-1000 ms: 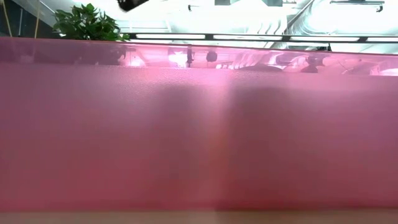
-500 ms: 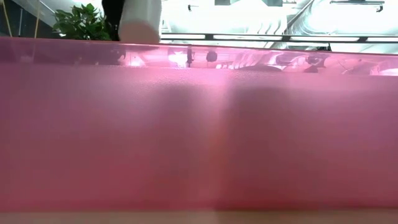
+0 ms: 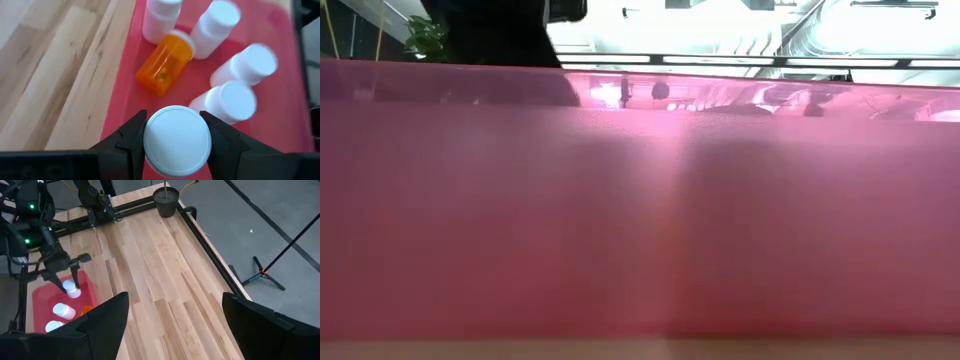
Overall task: Pick and place pill bottles into a basket
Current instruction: Put the white medicine bottle into the red container
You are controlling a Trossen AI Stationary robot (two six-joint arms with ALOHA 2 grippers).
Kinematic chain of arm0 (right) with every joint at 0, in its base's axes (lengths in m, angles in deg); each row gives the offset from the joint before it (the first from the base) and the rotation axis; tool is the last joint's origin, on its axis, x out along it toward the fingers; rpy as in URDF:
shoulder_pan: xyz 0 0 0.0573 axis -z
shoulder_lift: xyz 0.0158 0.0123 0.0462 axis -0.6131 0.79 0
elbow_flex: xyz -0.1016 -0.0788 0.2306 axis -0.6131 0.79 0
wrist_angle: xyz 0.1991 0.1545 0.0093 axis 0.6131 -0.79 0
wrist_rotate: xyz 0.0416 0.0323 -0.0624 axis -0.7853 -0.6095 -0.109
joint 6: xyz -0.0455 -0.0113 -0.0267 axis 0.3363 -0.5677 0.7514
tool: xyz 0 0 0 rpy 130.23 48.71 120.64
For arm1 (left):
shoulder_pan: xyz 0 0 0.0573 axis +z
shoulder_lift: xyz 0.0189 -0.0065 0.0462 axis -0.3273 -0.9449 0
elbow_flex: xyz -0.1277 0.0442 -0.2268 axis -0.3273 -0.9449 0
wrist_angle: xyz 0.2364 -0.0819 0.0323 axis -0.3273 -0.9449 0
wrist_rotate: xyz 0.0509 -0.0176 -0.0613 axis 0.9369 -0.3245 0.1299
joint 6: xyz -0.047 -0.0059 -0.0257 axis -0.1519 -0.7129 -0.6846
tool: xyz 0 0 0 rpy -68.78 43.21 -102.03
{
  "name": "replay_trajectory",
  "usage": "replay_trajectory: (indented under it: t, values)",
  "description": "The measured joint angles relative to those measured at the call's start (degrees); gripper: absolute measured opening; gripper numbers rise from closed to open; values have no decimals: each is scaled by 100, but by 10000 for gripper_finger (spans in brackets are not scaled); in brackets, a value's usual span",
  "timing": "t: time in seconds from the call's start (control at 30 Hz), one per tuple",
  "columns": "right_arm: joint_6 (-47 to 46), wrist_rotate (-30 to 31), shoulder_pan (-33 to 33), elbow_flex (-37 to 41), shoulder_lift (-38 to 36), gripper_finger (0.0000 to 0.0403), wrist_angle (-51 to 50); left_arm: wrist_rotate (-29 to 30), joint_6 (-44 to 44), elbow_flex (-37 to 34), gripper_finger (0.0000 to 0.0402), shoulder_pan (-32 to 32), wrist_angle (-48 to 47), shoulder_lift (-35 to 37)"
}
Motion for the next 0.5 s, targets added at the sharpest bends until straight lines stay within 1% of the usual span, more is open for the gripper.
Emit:
replay_trajectory:
  t: [0.23,0.5]
  values:
    - [-20,-1,-1,0,0,312,-2,40,42,4,190,-1,158,-295]
    - [-20,-2,-1,0,2,312,-4,456,318,3,190,-1,302,-297]
